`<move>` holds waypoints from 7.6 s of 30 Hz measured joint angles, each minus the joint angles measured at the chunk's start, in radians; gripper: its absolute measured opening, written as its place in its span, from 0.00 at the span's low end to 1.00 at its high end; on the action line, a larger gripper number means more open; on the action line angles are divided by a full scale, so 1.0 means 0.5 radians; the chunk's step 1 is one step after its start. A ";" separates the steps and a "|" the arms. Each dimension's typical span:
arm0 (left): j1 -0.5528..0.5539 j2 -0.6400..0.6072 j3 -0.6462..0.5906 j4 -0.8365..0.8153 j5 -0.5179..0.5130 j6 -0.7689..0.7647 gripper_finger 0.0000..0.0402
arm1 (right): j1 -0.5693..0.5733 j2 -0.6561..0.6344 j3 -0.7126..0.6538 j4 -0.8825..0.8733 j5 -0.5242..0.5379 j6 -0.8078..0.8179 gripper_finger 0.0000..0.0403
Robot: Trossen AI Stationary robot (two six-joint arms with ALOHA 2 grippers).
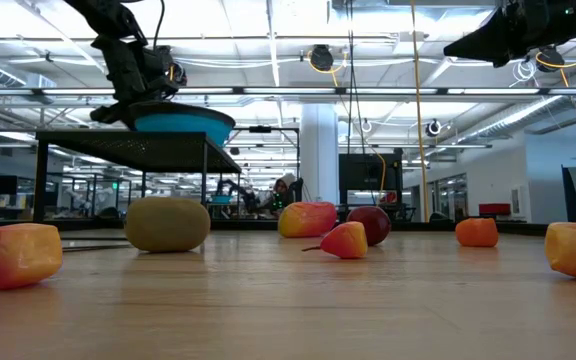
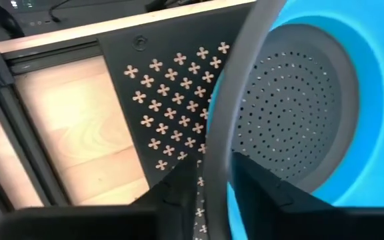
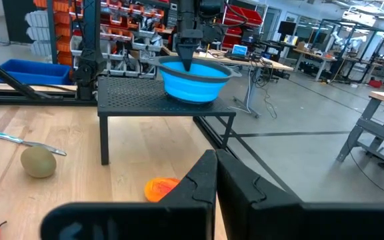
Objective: Pick & Place Fruit
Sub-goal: Put the blue strainer bowl on the shelf, then put the red mango into the blue strainer bowl on the shelf
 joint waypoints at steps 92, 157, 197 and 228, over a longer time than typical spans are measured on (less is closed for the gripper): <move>-2.210 -0.678 0.113 0.835 -1.032 -0.104 0.01 | 0.001 0.027 0.000 0.120 -0.011 0.152 0.00; -2.383 -1.484 -1.509 2.201 -0.662 -0.168 0.01 | -0.084 2.281 1.102 -0.236 -0.121 -1.033 0.17; -2.383 -1.540 -1.579 2.206 -0.664 -0.039 0.02 | -0.227 2.408 1.099 -0.030 -0.382 -1.177 0.72; -2.384 -2.129 -2.010 2.315 -0.585 -0.066 0.01 | -0.267 3.149 1.694 -0.524 -0.418 -1.484 0.72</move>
